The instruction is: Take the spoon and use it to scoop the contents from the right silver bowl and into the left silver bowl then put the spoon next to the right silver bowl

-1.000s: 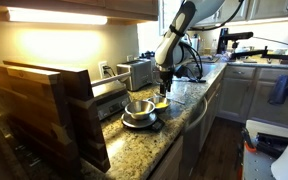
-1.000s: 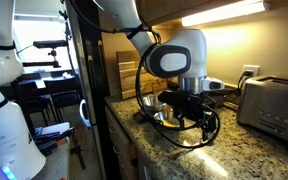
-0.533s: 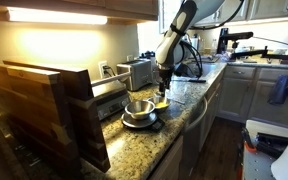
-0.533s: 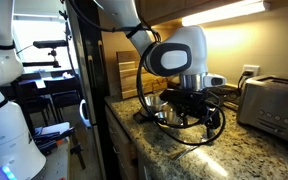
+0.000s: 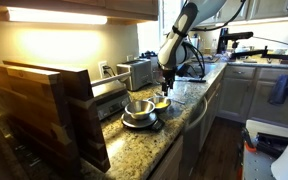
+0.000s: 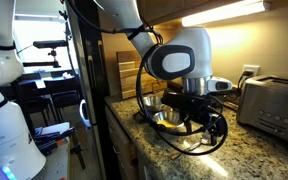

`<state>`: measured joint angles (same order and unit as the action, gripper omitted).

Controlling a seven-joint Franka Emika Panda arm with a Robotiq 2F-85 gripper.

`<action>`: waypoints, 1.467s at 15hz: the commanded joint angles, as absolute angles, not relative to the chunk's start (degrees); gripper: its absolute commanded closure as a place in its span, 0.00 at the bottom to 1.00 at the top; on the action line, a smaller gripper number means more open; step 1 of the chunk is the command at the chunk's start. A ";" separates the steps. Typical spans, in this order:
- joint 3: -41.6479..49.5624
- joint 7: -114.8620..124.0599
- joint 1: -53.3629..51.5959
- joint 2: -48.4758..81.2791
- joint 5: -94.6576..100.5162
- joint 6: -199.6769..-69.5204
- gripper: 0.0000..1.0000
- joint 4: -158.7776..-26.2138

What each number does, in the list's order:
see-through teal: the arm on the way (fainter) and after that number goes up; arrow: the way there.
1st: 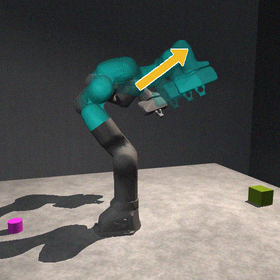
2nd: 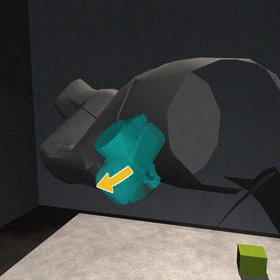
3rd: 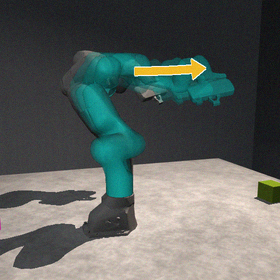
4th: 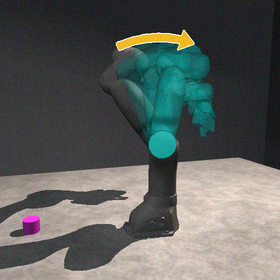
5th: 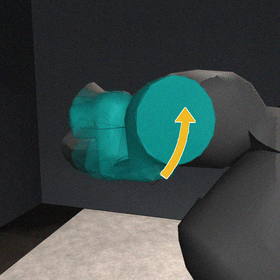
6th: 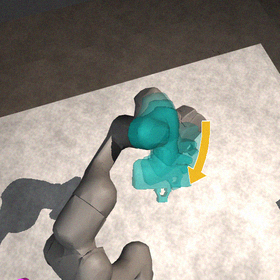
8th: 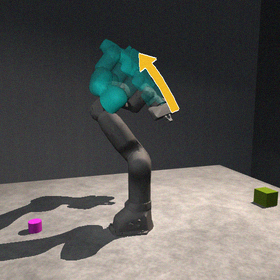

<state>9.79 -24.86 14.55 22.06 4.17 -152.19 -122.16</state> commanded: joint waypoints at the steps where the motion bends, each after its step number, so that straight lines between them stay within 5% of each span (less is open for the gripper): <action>1: 9.75 -21.76 15.55 23.63 4.82 -152.97 0.00 -121.77; 9: 9.44 -18.96 15.33 27.71 5.08 -152.34 0.01 -119.53; 10: 9.34 -18.99 15.38 27.84 5.03 -152.24 0.26 -119.34; 12: 8.96 -19.26 15.49 27.52 4.79 -152.18 0.28 -119.42; 22: 7.31 -20.65 16.12 27.27 3.76 -151.04 0.91 -118.82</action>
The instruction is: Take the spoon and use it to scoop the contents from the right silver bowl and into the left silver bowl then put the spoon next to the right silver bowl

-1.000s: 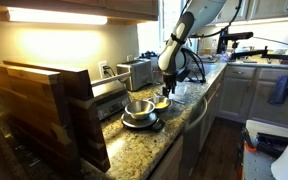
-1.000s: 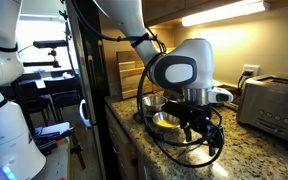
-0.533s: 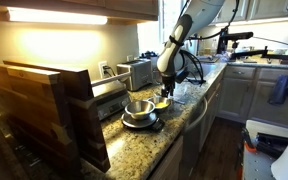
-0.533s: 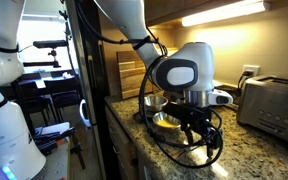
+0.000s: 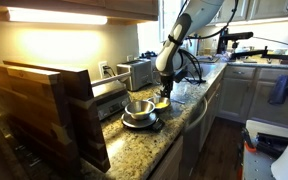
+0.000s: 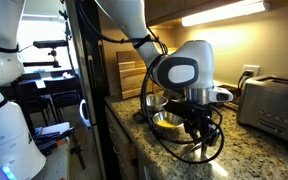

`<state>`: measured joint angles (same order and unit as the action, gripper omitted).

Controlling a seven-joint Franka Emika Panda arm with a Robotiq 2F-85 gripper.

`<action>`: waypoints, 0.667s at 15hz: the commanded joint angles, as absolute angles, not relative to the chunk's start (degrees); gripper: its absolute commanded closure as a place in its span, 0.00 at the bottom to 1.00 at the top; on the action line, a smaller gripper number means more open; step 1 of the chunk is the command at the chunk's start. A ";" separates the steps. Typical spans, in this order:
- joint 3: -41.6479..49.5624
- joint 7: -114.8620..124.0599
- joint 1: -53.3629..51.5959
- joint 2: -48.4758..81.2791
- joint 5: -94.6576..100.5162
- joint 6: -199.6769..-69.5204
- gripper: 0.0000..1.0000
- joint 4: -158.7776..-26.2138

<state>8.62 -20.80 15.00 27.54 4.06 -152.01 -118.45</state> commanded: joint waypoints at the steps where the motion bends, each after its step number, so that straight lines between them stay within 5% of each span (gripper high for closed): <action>1: 7.09 -20.90 16.31 27.19 3.50 -150.84 0.91 -118.77; 10: 8.20 -20.10 16.03 24.75 4.28 -149.23 0.93 -119.85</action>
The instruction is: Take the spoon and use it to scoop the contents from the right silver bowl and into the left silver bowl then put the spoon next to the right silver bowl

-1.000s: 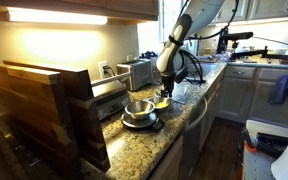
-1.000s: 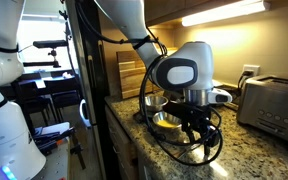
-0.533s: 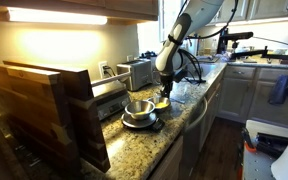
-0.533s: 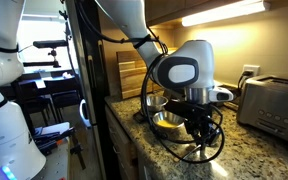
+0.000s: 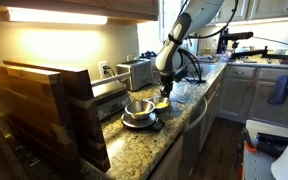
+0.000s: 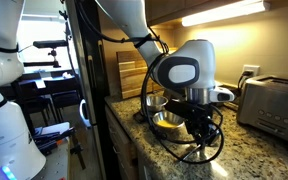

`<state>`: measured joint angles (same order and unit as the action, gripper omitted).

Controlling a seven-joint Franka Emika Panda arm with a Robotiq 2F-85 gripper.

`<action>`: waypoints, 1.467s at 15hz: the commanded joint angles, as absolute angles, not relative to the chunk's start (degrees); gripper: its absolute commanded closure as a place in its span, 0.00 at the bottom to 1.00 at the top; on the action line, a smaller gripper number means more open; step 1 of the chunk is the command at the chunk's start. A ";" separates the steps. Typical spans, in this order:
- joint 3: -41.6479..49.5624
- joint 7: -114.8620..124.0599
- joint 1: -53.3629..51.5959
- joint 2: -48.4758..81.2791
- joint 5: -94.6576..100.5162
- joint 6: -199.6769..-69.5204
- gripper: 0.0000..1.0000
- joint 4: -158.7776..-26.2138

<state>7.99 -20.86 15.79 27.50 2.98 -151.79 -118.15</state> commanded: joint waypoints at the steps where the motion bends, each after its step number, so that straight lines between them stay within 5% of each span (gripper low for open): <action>1: 8.40 -20.09 15.88 24.19 4.69 -148.79 0.93 -120.08; 22: 6.75 -19.61 7.94 4.74 17.93 -129.33 0.94 -129.52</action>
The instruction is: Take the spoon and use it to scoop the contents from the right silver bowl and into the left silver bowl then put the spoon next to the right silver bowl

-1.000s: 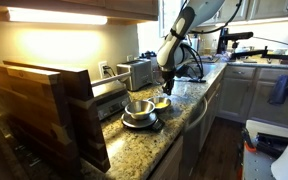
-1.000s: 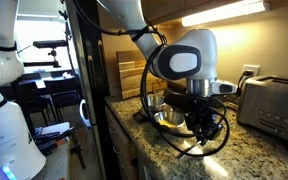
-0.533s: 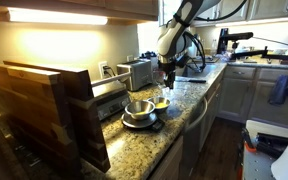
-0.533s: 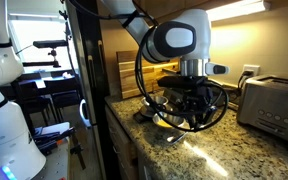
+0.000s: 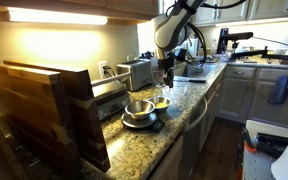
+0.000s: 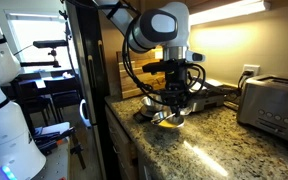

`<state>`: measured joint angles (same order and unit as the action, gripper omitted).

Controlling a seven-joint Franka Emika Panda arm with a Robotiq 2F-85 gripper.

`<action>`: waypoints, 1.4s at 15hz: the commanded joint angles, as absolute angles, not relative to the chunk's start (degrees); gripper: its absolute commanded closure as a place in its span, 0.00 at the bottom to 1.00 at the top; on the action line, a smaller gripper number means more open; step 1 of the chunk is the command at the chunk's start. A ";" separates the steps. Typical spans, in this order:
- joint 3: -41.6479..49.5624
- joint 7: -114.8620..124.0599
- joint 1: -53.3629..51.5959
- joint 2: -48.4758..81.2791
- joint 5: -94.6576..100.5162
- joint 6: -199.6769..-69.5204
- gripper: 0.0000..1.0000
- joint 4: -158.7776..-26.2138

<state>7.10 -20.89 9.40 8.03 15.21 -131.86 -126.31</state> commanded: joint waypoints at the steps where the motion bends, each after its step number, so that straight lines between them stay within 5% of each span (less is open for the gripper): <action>1: 6.50 -19.59 7.55 4.84 18.37 -128.60 0.94 -129.68; 13: 5.83 -20.87 7.03 8.40 17.97 -128.55 0.89 -127.47; 14: 5.77 -20.70 7.04 8.95 17.59 -129.02 0.96 -127.30; 21: 4.85 -18.96 5.01 14.14 21.29 -125.61 0.97 -122.46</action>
